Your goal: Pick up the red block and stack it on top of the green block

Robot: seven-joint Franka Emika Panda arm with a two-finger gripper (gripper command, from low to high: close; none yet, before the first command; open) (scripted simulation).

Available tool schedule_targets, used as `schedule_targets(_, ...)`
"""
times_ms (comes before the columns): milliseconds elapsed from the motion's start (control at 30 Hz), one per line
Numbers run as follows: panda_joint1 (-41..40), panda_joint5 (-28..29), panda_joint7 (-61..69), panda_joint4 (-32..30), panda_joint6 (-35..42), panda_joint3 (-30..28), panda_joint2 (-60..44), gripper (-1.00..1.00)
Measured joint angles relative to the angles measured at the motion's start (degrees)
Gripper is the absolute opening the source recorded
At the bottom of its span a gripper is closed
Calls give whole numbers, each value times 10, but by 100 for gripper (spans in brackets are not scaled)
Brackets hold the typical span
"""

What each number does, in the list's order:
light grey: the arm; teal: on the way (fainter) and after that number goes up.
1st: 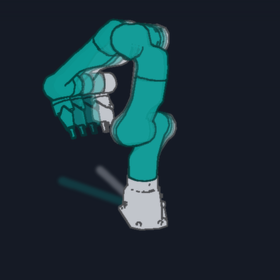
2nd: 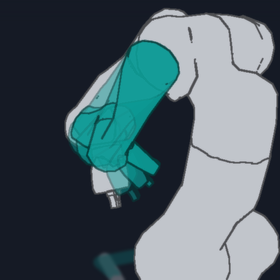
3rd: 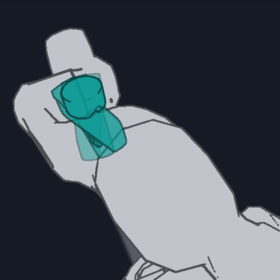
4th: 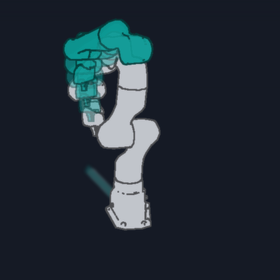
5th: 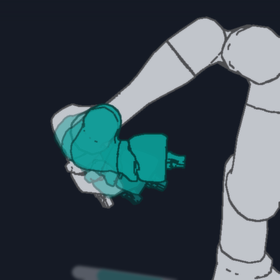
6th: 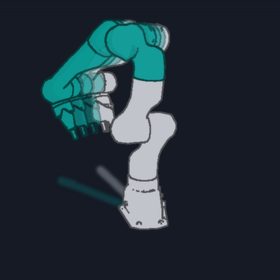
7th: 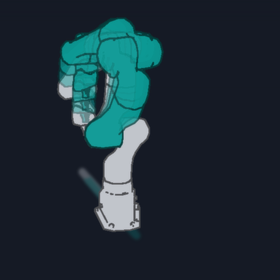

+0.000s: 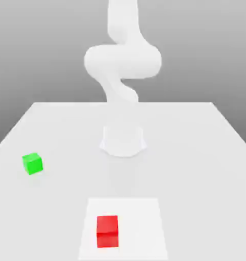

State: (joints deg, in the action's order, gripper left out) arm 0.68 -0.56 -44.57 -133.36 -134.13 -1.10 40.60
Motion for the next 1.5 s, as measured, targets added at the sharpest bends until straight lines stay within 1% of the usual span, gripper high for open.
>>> schedule_targets(467,21,-31,71,-89,-132,-42,-295,0)
schedule_targets(600,19,-33,86,-114,-169,-47,-378,0)
schedule_targets(733,13,-22,92,-139,-207,-50,-459,0)
schedule_targets(800,11,-23,97,-142,-234,-49,-500,0)
schedule_targets(933,1,-43,113,-132,-301,-34,-583,0)
schedule_targets(967,-2,-46,115,-130,-312,-30,-596,-100)
schedule_targets(1200,-3,-45,114,-130,-311,-30,-595,-100)
schedule_targets(1367,6,-19,95,-144,-235,-44,-505,-100)
schedule_targets(1433,-16,3,102,-160,-218,-75,-470,-100)
schedule_targets(1500,-78,31,115,-180,-208,-111,-437,-100)
